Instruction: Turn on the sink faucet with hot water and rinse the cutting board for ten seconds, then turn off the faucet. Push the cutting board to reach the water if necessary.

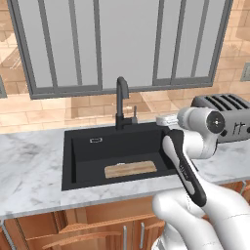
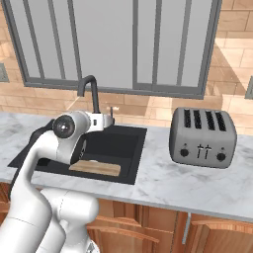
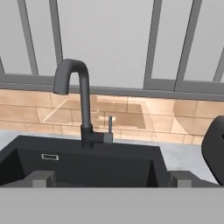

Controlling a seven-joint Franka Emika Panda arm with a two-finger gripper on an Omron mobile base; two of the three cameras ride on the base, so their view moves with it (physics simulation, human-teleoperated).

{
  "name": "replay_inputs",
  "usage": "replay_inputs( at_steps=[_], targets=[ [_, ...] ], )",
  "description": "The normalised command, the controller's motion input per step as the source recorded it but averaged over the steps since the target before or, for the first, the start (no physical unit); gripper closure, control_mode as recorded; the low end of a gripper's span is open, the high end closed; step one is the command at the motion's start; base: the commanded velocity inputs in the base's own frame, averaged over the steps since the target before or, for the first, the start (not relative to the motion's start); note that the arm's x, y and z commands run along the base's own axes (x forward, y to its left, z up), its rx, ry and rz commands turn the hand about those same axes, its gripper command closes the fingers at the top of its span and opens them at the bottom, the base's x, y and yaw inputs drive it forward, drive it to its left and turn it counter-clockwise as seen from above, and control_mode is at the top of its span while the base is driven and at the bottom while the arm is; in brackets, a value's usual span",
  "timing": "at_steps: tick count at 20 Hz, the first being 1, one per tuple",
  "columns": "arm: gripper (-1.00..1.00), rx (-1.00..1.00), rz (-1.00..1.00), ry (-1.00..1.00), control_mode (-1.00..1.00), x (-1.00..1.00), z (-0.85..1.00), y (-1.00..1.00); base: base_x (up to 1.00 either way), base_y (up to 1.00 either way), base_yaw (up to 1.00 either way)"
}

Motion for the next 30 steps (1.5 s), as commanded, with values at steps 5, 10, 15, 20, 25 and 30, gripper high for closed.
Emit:
replay_inputs(
  at_steps=[5,10,15,20,25,30],
  targets=[
    [-1.0,0.0,0.0,0.0,-1.0,0.05,-0.01,0.0,0.0,0.0,0.0],
    [-1.0,0.0,0.0,-0.01,-1.0,0.17,-0.03,0.0,0.0,0.0,0.0],
    [-1.0,0.0,0.0,0.0,-1.0,0.17,-0.1,0.0,0.0,0.0,0.0],
    [-1.0,0.0,0.0,0.0,-1.0,0.17,-0.12,0.0,0.0,0.0,0.0],
    [-1.0,0.0,0.0,0.0,-1.0,0.16,-0.17,0.0,0.0,0.0,0.0],
    [-1.0,0.0,0.0,-0.02,-1.0,0.13,-0.23,0.0,0.0,0.0,0.0]
  ],
)
